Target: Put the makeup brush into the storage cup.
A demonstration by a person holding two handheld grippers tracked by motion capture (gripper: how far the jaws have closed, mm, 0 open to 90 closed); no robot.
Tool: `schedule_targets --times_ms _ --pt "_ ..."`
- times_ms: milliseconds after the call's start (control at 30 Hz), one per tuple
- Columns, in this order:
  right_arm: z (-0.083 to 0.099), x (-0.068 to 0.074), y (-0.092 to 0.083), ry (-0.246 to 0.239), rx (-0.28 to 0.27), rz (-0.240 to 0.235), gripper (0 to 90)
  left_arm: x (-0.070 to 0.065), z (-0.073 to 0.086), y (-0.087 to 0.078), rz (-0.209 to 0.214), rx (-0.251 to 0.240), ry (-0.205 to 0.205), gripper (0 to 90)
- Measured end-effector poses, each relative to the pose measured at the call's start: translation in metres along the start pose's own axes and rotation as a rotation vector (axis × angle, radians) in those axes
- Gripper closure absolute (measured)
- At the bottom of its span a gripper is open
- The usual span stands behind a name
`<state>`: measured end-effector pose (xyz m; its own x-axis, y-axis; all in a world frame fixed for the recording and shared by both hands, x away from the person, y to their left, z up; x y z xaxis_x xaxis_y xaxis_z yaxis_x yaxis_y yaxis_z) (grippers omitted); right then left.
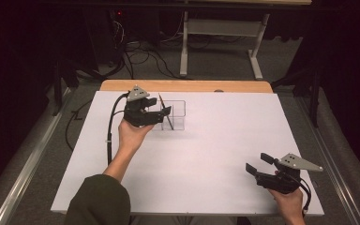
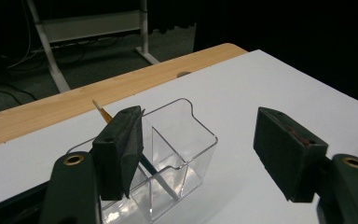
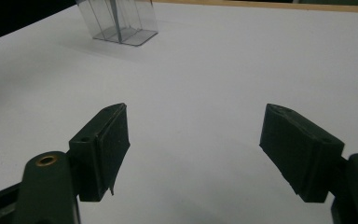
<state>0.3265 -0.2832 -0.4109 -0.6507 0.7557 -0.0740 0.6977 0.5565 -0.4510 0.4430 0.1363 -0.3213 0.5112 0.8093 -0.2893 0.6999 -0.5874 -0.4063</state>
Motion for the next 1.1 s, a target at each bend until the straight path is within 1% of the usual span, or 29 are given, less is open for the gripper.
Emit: schedule_targets --times_ms 200,400,633,733,1100 --pt "0.000 0.000 0.000 -0.002 -0.002 0.000 25.4 0.000 0.001 -0.002 0.000 -0.006 -0.001 32.8" --pt "0.000 0.000 -0.001 -0.002 -0.004 0.002 25.4 0.002 0.003 -0.005 -0.005 0.007 -0.003 32.8" --pt "0.000 0.000 -0.001 -0.005 0.000 0.006 25.6 0.001 0.006 -0.014 -0.009 0.001 -0.008 32.7" --pt "0.000 0.000 -0.001 -0.003 -0.002 0.007 25.7 0.002 0.007 -0.018 -0.010 -0.005 -0.016 32.6" --pt "0.000 0.000 -0.001 -0.003 0.000 0.009 25.7 0.006 0.009 -0.030 -0.019 -0.015 -0.022 32.4"
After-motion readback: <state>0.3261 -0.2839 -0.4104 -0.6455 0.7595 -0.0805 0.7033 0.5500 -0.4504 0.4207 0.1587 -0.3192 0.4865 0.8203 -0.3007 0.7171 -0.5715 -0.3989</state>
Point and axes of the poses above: each handheld gripper's, and its own axes: y roughly forward along the jaws, z roughly out of its underside, x roughly to its left, the point moved 2 cm from there along y, roughly forward along the jaws, and after that the axes turned 12 degrees about -y, right-handed, at the moved point
